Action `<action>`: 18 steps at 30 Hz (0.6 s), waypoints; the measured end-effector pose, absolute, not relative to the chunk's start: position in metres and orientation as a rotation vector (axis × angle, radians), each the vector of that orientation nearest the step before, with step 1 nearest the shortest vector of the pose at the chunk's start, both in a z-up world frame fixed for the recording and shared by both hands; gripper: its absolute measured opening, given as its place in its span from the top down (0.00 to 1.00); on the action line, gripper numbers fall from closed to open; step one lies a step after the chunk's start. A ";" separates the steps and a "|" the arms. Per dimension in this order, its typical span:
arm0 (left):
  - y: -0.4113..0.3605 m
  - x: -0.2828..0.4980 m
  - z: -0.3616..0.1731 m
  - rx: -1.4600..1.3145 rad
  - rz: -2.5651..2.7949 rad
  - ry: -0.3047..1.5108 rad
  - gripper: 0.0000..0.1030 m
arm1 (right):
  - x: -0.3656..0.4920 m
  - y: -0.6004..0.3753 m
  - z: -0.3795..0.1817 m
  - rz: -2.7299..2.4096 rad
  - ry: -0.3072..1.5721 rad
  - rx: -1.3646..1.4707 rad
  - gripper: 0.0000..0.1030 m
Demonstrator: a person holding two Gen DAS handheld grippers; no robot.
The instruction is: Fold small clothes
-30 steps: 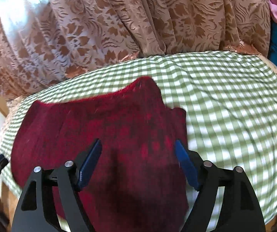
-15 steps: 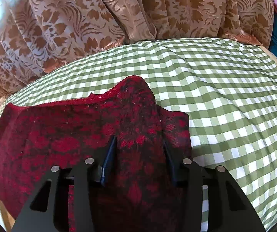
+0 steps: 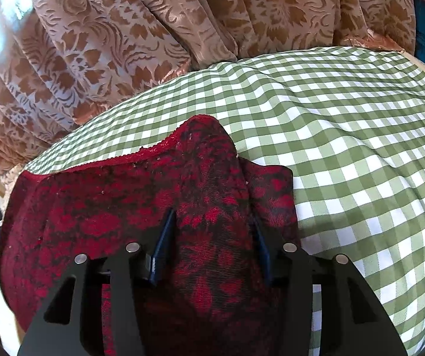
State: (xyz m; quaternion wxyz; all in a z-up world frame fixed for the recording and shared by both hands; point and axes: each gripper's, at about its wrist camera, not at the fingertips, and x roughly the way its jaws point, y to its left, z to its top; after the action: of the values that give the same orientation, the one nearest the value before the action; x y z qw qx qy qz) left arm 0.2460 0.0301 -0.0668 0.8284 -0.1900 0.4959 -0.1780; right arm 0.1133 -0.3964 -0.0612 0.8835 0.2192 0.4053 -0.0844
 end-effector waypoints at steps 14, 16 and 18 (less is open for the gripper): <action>-0.010 0.233 -0.105 -0.190 -0.207 0.910 0.82 | 0.115 -0.398 -0.070 -0.208 0.775 0.478 0.72; -0.014 0.232 -0.101 -0.164 -0.195 0.912 0.80 | 0.113 -0.399 -0.072 -0.198 0.764 0.484 0.72; -0.017 0.230 -0.093 -0.144 -0.172 0.903 0.67 | 0.113 -0.400 -0.072 -0.192 0.765 0.489 0.70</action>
State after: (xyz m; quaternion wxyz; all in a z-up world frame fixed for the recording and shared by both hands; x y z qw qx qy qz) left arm 0.2304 -0.0167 -0.0926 0.8936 -0.0692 0.4356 -0.0830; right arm 0.1130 -0.3998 -0.0722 0.8943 0.2360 0.3688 -0.0925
